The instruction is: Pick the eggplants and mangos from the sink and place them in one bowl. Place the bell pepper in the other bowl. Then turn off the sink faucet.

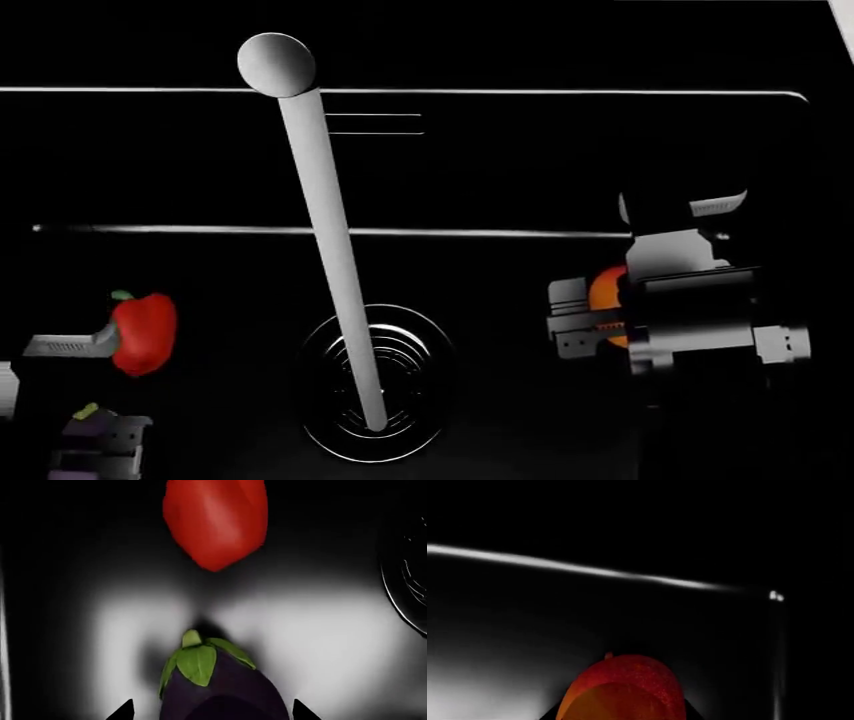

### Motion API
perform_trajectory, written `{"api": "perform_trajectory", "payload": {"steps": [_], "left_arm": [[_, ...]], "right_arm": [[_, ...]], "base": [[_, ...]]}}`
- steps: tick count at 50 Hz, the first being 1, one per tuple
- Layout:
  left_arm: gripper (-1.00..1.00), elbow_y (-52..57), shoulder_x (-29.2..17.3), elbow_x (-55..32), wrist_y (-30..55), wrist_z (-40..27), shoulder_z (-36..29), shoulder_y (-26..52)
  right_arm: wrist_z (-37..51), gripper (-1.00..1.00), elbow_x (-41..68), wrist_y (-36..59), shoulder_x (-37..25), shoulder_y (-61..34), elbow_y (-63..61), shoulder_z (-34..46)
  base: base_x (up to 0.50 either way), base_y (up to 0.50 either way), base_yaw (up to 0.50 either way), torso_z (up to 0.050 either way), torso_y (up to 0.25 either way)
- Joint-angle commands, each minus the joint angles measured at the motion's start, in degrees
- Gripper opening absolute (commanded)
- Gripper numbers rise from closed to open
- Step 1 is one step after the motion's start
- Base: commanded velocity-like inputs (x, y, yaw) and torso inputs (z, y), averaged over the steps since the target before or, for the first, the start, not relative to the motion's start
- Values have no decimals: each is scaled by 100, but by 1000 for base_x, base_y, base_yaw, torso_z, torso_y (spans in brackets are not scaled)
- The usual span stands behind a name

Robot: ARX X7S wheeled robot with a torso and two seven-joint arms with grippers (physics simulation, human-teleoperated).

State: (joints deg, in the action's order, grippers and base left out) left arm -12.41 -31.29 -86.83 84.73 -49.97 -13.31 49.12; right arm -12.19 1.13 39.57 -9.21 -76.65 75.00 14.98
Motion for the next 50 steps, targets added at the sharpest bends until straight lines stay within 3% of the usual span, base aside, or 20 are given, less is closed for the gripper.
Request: {"api": "perform_trajectory", "payload": {"steps": [1,10,11,23,33,39,44,50], "left_arm": [[100,-268,49,353,-382,552,-398,-326],[100,-500,105,455,-545,682,-467,-239],[-100,-478,81,455,-570,645,-445,-244],[-100,135,-91,-146,-342,26,-194,-104],[-100,976,-267,-293,-313,-2,-177,321],[-100,1312,-361,192,-377,491,-419,834],[-100,1154,-312,768,-741,1135,-625,1275],[-100,991,-257,1194,-1108,1774,-829,1556]], "right_arm": [[-141,-100,-83,14,51,-17,-6,-14],[-189,-100,-96,37,77,-13,-6,16],[-195,-100,-93,31,75,-14,-6,13],[-328,-100,-107,103,98,-26,-5,65],[-385,-100,-25,-15,127,-188,-12,-29],[-320,-100,133,-90,72,-237,-139,-228],[-283,-100,390,694,-74,364,-2045,-482],[-302,-100,450,1322,-172,771,-3323,-455]], "base": [[0,0,0,0,0],[0,0,0,0,0],[0,0,0,0,0],[0,0,0,0,0],[0,0,0,0,0],[0,0,0,0,0],[0,0,0,0,0],[0,0,0,0,0]]}}
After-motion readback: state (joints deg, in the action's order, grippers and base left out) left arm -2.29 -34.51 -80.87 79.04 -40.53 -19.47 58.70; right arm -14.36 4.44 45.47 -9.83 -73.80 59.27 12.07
